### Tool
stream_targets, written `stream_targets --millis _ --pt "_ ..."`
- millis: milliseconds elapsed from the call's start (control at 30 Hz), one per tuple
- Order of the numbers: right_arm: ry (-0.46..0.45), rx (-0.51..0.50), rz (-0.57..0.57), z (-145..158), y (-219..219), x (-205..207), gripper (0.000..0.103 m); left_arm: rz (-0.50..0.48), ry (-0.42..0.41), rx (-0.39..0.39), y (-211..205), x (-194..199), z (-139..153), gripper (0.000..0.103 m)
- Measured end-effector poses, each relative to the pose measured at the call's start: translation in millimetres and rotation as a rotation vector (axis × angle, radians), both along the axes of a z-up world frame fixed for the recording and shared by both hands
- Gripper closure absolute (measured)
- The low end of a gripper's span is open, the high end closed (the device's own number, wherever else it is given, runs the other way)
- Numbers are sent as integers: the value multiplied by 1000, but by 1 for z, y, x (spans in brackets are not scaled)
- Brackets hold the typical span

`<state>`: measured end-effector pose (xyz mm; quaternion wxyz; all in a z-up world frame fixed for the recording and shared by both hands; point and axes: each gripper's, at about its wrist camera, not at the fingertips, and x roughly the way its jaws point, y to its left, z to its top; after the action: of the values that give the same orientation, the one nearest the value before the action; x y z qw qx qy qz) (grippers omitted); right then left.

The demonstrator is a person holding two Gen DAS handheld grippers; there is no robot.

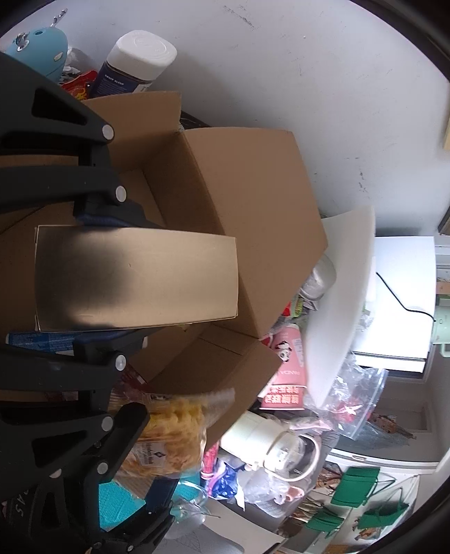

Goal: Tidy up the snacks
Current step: 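Open both grippers to drop the gold box and waffle pack into the box, then move both tools back over the remaining snacks on the table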

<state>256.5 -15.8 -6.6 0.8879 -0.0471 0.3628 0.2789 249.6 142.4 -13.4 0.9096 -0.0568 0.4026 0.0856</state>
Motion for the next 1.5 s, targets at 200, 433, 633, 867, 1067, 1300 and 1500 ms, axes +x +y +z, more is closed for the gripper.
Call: stream_targets --millis 200,433,633,867,1067,1300,1500 --pt "31 -30 -24 -12 -3 3 15 27 71 -12 3 6 -12 57" --pt "3 -61 -30 -4 -7 -9 11 70 55 25 3 -5 -2 30" --pt "-34 -35 -44 15 -18 -17 11 58 4 29 -7 -21 18 30" --pt "-88 -9 -57 45 -33 -38 11 30 -66 -10 -19 -40 50 30" --pt "-126 31 -96 74 -52 -56 11 -7 -124 8 -32 -63 83 30" --pt "-146 51 -133 96 -73 -89 11 -36 -191 9 -43 -100 111 30" --pt "-171 41 -161 100 -91 -121 10 -88 -220 7 -56 -131 119 30"
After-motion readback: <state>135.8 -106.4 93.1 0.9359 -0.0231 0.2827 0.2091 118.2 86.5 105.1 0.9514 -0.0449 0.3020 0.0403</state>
